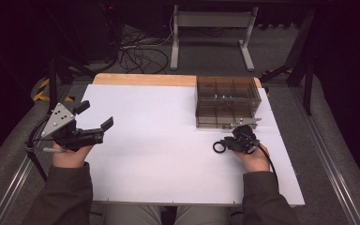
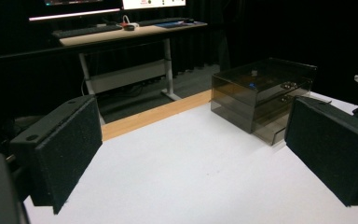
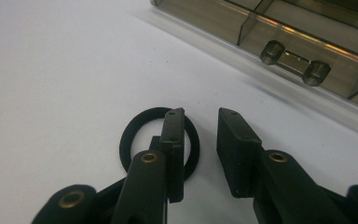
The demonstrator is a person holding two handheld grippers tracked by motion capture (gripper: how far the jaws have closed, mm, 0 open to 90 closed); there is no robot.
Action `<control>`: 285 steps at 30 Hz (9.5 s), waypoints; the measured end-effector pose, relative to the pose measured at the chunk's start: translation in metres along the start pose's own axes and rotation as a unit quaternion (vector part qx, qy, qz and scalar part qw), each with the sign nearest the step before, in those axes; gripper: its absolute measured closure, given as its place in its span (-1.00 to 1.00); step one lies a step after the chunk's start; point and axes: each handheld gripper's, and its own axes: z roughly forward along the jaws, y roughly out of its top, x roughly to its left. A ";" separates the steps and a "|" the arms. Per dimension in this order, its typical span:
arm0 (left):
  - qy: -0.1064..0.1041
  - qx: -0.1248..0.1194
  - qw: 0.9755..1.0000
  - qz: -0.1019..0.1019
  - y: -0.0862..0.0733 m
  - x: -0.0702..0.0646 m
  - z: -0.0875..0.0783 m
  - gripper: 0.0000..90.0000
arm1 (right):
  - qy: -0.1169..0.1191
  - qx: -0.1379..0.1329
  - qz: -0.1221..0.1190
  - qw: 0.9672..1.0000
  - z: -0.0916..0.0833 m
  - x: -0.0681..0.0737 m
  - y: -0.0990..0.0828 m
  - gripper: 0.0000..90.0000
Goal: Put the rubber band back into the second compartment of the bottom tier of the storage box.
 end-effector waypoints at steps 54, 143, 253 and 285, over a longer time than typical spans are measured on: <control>0.000 0.012 1.000 -0.001 -0.003 -0.002 0.003 -0.88 | -0.047 -0.062 -0.015 0.997 -0.003 0.003 0.011 0.92; 0.020 0.014 1.000 -0.001 -0.011 0.001 -0.009 -0.86 | -0.140 -0.155 0.081 0.975 0.033 -0.050 0.026 0.91; 0.004 -0.004 1.000 -0.003 -0.003 -0.001 -0.012 -0.86 | -0.074 -0.163 0.064 0.982 0.003 -0.012 0.018 -0.46; -0.002 -0.006 1.000 -0.004 -0.002 -0.002 -0.011 -0.86 | -0.031 -0.213 0.052 0.975 -0.030 0.009 0.015 -0.75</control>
